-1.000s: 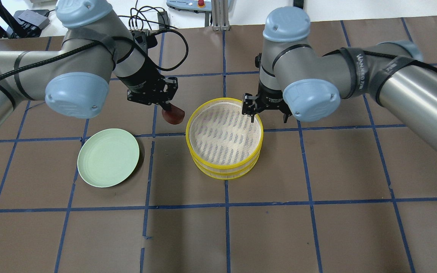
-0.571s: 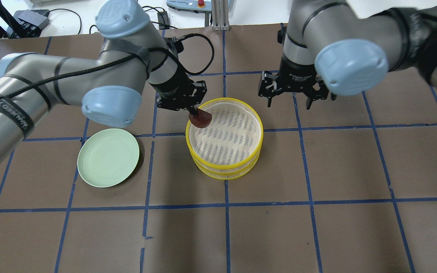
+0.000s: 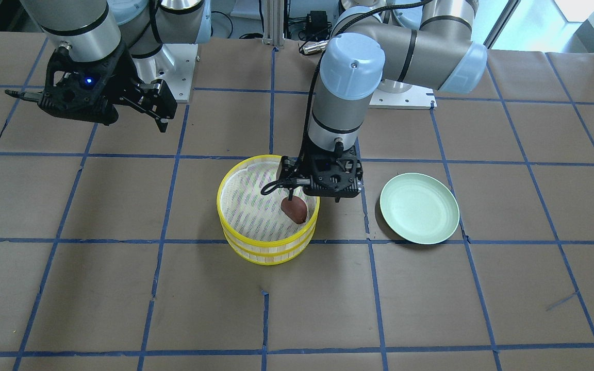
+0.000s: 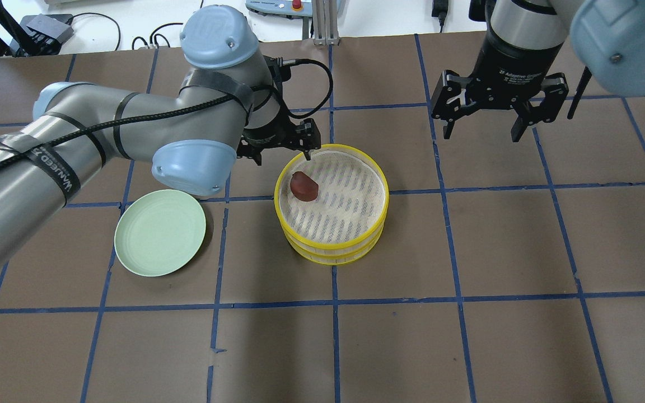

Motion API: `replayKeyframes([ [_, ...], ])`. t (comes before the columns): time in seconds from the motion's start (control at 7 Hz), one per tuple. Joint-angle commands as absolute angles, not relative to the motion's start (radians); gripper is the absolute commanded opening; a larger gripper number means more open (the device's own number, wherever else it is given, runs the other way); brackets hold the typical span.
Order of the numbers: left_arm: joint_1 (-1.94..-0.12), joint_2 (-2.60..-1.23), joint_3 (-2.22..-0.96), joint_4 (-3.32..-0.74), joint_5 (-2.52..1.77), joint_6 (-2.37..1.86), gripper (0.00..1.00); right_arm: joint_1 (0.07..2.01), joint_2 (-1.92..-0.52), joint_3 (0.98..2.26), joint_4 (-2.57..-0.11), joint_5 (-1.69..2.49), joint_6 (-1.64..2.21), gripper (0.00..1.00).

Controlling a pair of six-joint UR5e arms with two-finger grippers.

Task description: Stack buns with steamer

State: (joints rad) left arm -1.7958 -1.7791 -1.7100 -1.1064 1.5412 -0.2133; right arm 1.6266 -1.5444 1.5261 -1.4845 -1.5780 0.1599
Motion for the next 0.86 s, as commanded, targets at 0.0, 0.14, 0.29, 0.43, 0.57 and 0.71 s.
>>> replayKeyframes([
  [0.0,-1.641,-1.656,-1.707,-1.259,1.571,-0.043,1.00,1.629,-1.546,1.532,-1.488,-1.575,0.132,1.00],
  [0.14,-1.593,-1.607,-1.694,-1.328,1.574,-0.032,1.00,1.628,-1.546,1.532,-1.488,-1.574,0.132,1.00],
  [0.29,-1.580,-1.594,-1.694,-1.345,1.583,-0.034,1.00,1.631,-1.546,1.532,-1.488,-1.572,0.132,1.00],
  [0.43,-1.577,-1.597,-1.690,-1.332,1.595,-0.032,1.00,1.626,-1.546,1.529,-1.488,-1.574,0.130,1.00],
  [0.57,-1.577,-1.592,-1.689,-1.336,1.595,-0.032,1.00,1.626,-1.546,1.532,-1.527,-1.575,0.115,1.00],
  [0.71,-1.577,-1.577,-1.686,-1.342,1.615,-0.022,1.00,1.634,-1.546,1.532,-1.570,-1.574,0.118,1.00],
])
